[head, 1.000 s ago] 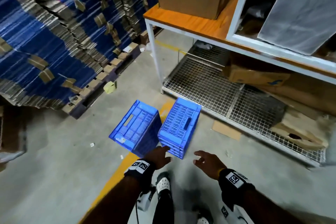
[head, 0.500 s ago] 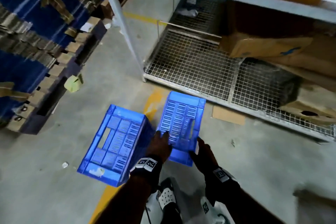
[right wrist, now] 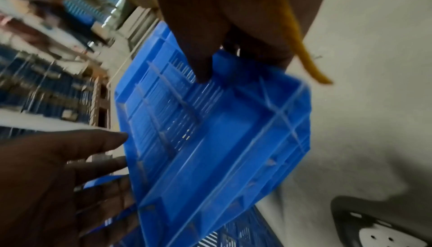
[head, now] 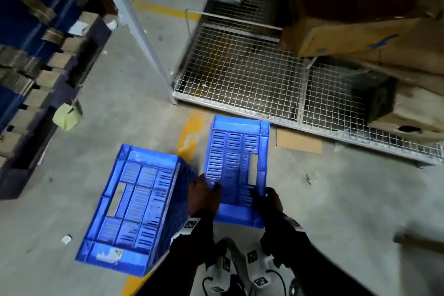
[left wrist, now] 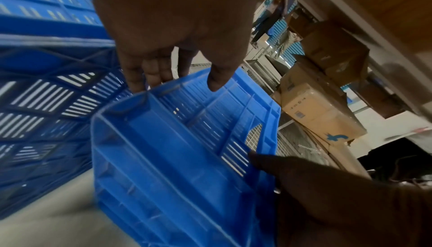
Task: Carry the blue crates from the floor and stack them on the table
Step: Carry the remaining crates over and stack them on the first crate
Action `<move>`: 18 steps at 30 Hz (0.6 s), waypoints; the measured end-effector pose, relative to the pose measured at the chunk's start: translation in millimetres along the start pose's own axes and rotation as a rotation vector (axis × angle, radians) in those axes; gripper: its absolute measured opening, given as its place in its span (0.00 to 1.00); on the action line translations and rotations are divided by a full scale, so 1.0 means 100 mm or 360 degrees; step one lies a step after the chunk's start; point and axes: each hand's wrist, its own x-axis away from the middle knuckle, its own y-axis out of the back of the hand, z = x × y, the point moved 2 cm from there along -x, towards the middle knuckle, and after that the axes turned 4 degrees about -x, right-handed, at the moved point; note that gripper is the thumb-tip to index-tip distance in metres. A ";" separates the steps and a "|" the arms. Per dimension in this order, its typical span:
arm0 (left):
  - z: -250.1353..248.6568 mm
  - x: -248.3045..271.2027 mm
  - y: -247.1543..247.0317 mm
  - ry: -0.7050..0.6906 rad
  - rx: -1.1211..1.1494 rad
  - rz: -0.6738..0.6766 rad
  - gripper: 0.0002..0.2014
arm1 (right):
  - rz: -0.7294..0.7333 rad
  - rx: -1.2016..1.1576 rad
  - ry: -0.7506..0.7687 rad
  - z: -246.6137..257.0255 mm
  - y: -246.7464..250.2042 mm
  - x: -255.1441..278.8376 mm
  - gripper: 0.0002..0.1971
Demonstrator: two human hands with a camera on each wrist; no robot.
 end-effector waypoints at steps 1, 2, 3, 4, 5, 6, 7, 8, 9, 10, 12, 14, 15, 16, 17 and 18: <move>0.00 0.01 0.00 -0.0016 0.0033 0.0032 0.27 | -0.0053 0.0022 0.0003 0.00 0.04 0.01 0.26; -0.01 0.04 0.02 -0.0040 0.0058 0.0064 0.29 | -0.0105 0.0057 0.0030 0.02 0.09 0.04 0.25; 0.01 0.06 -0.01 -0.0055 0.0081 0.0095 0.33 | -0.0147 0.0105 0.0066 0.03 0.15 0.07 0.24; 0.03 0.10 -0.01 -0.0087 0.0087 0.0126 0.37 | -0.0190 0.0146 0.0114 0.05 0.21 0.12 0.22; 0.01 0.19 0.04 -0.0117 0.0077 0.0181 0.37 | -0.0236 0.0176 0.0155 0.06 0.30 0.20 0.21; -0.01 0.30 0.08 -0.0154 0.0083 0.0214 0.34 | -0.0279 0.0209 0.0194 0.07 0.39 0.28 0.21; -0.06 0.43 0.16 -0.0218 0.0080 0.0233 0.29 | -0.0325 0.0238 0.0225 0.08 0.50 0.38 0.21; -0.10 0.56 0.19 -0.0292 0.0047 0.0230 0.26 | -0.0354 0.0276 0.0269 0.06 0.60 0.48 0.20; -0.16 0.70 0.24 -0.0411 -0.0025 0.0181 0.26 | -0.0372 0.0318 0.0314 0.04 0.73 0.58 0.20; -0.26 0.86 0.29 -0.0560 -0.0131 0.0117 0.29 | -0.0389 0.0369 0.0355 0.00 0.91 0.71 0.19; -0.50 1.15 0.38 -0.0946 -0.0298 -0.0012 0.32 | -0.0393 0.0513 0.0423 -0.04 1.27 1.01 0.21; -0.80 1.43 0.42 -0.1334 -0.0371 -0.0026 0.32 | -0.0355 0.0649 0.0510 -0.03 1.61 1.30 0.23; -1.03 1.63 0.47 -0.1540 -0.0387 0.0004 0.32 | -0.0330 0.0700 0.0548 0.00 1.82 1.50 0.25; -1.21 1.78 0.50 -0.1719 -0.0395 0.0050 0.32 | -0.0281 0.0749 0.0583 0.05 1.96 1.66 0.28; -1.43 2.03 0.57 -0.1895 -0.0410 0.0115 0.33 | -0.0245 0.0802 0.0583 0.09 2.17 1.89 0.31; -1.58 2.18 0.60 -0.2052 -0.0482 0.0182 0.34 | -0.0201 0.0852 0.0618 0.17 2.31 2.07 0.33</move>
